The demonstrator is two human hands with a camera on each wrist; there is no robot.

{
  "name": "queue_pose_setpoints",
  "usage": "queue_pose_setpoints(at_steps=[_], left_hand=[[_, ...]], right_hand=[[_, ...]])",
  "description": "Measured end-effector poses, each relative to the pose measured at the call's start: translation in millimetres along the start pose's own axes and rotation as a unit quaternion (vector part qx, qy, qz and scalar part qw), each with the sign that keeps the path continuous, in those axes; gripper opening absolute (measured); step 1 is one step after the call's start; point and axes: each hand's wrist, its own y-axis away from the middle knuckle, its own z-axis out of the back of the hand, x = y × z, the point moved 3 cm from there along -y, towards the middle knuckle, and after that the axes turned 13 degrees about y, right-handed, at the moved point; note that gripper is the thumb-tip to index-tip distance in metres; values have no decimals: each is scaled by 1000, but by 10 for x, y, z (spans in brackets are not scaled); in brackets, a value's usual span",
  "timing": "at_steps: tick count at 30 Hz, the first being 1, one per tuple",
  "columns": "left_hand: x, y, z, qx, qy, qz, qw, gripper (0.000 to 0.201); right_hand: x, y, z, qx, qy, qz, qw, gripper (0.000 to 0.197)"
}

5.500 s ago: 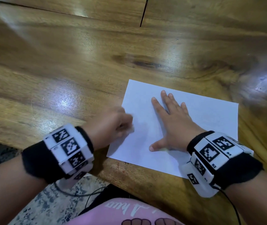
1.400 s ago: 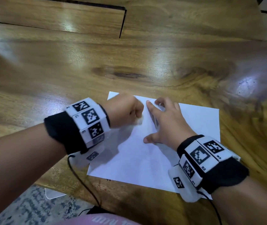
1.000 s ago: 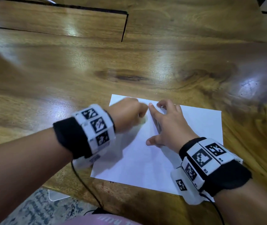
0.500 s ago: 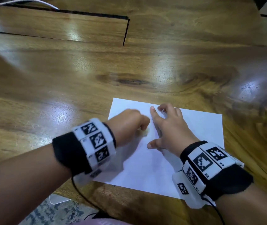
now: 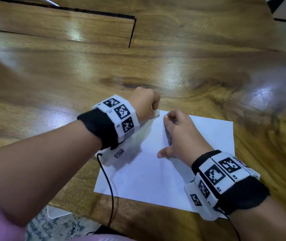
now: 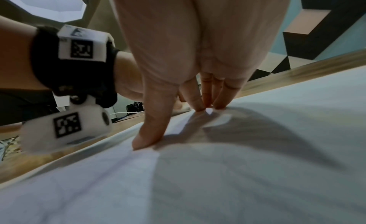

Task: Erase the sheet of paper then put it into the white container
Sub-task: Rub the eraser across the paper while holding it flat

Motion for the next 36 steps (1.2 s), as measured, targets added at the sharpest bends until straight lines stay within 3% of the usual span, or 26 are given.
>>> queue_pose_setpoints(at_steps=[3,6,8,12,14,16,18,20,22,25,27,30,33,36], left_hand=[[25,193,-127,13,4,-29,999,7],[82,450,-244,132,-22,-77,988,5],[97,443,-220,161,-16,-70,984,6],[28,51,-77,33,-7,-52,998,11],[1,-7,-90,2,-11,-51,999,10],[14,149,-175,43,-5,-64,997,7],[39,376,-275,133,-16,-89,987,13],[74,434,-284,196,-33,-97,975,5],[83,276,-198,171,-49,-99,979,8],[93,16,-43,35,-43,-76,996,5],[147,89,-84,12,-24,-71,997,6],[217,530,-240,64,5,-92,994,15],[298,857,-320,133,83,-45,987,17],[306,835,-300,152,11,-64,986,8]], right_hand=[[34,7,-8,-15,4,-14,1000,103],[73,3,-18,-18,23,-16,999,102],[81,6,-13,-17,30,-15,999,102],[81,10,18,-18,25,-15,999,104],[76,15,17,-17,21,-16,1000,103],[68,21,5,-20,13,-16,1000,96],[67,20,-3,-23,20,-13,999,94],[72,14,-6,-13,32,-11,999,98],[73,11,4,-7,24,-12,1000,98],[66,22,14,-6,21,-13,1000,100],[64,25,12,-2,19,-16,1000,101],[60,20,1,4,22,-16,1000,104],[60,12,-14,7,31,-17,999,104],[50,23,-15,4,30,-16,999,105]])
